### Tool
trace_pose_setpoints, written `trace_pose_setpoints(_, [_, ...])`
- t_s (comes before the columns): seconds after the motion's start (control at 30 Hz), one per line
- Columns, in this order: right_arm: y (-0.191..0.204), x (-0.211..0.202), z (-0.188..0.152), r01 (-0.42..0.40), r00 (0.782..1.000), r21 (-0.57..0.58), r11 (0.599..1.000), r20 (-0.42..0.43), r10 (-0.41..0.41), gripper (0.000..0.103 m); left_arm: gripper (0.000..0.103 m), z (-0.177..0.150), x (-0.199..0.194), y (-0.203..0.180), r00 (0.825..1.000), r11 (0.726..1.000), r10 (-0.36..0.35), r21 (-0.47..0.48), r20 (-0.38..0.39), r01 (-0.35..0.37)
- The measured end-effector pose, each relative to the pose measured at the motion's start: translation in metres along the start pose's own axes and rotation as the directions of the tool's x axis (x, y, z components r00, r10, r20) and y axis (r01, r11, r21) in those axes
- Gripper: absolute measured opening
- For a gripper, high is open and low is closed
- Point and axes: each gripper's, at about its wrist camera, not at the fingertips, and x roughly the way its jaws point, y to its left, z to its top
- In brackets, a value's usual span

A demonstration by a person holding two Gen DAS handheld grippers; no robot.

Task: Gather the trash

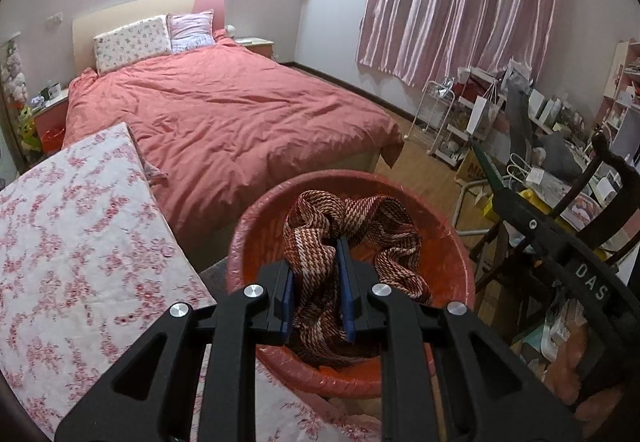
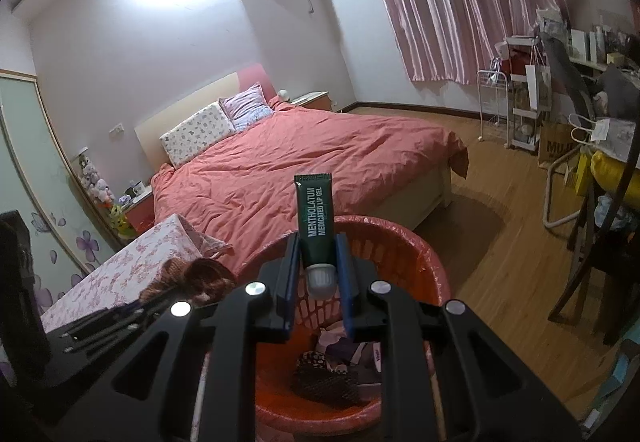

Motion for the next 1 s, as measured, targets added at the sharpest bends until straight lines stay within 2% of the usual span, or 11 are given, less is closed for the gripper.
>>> trace_pose_setpoints(0.13, [-0.004,0.009,0.002,-0.02,1.0,0.008,1.0,-0.011,0.02,0.021,0.025,0.0,0.009,-0.002,1.0,1.0,0.006,-0.005,-0.023,-0.006])
trace_pose_setpoints(0.2, [-0.007,0.014,0.003,-0.024,1.0,0.011,1.0,-0.018,0.024,0.022,0.033,-0.001,0.012,-0.002,0.999,1.0,0.011,-0.009,-0.034,-0.011])
trace_pose_setpoints(0.4, [-0.016,0.01,0.0,-0.01,1.0,0.029,1.0,-0.019,0.011,0.043,0.037,-0.007,0.016,0.006,0.996,0.998,0.044,-0.035,-0.073,-0.047])
trace_pose_setpoints(0.47, [-0.018,0.0,-0.001,0.003,1.0,0.034,0.999,0.002,-0.003,0.058,0.037,-0.009,0.011,0.008,0.996,0.997,0.06,-0.044,-0.072,-0.063])
trace_pose_setpoints(0.5, [-0.018,-0.005,-0.001,0.009,1.0,0.032,0.999,0.016,-0.009,0.063,0.039,-0.011,0.003,0.011,0.996,0.996,0.067,-0.048,-0.064,-0.07])
trace_pose_setpoints(0.53, [-0.017,-0.013,-0.002,0.014,0.999,0.024,1.0,0.036,-0.015,0.072,0.041,-0.012,-0.003,0.013,0.996,0.996,0.074,-0.049,-0.055,-0.076])
trace_pose_setpoints(0.57, [-0.015,-0.022,-0.003,0.019,0.998,0.01,1.0,0.059,-0.019,0.08,0.048,-0.015,-0.013,0.015,0.996,0.995,0.086,-0.05,-0.036,-0.088])
trace_pose_setpoints(0.6, [-0.012,-0.03,-0.004,0.024,0.997,-0.002,1.0,0.078,-0.024,0.084,0.055,-0.015,-0.019,0.017,0.995,0.994,0.094,-0.051,-0.022,-0.095])
trace_pose_setpoints(0.67, [-0.003,-0.051,-0.009,0.043,0.991,-0.037,0.998,0.129,-0.038,0.098,0.06,-0.02,-0.043,0.023,0.994,0.993,0.107,-0.055,0.025,-0.106])
trace_pose_setpoints(0.9, [0.033,-0.108,-0.038,0.117,0.973,-0.178,0.977,0.219,-0.077,0.099,0.091,-0.048,-0.113,0.039,0.982,0.988,0.131,-0.101,0.134,-0.118])
trace_pose_setpoints(1.0, [0.044,-0.126,-0.05,0.126,0.968,-0.215,0.968,0.241,-0.073,0.099,0.097,-0.065,-0.14,0.041,0.968,0.981,0.174,-0.116,0.183,-0.154])
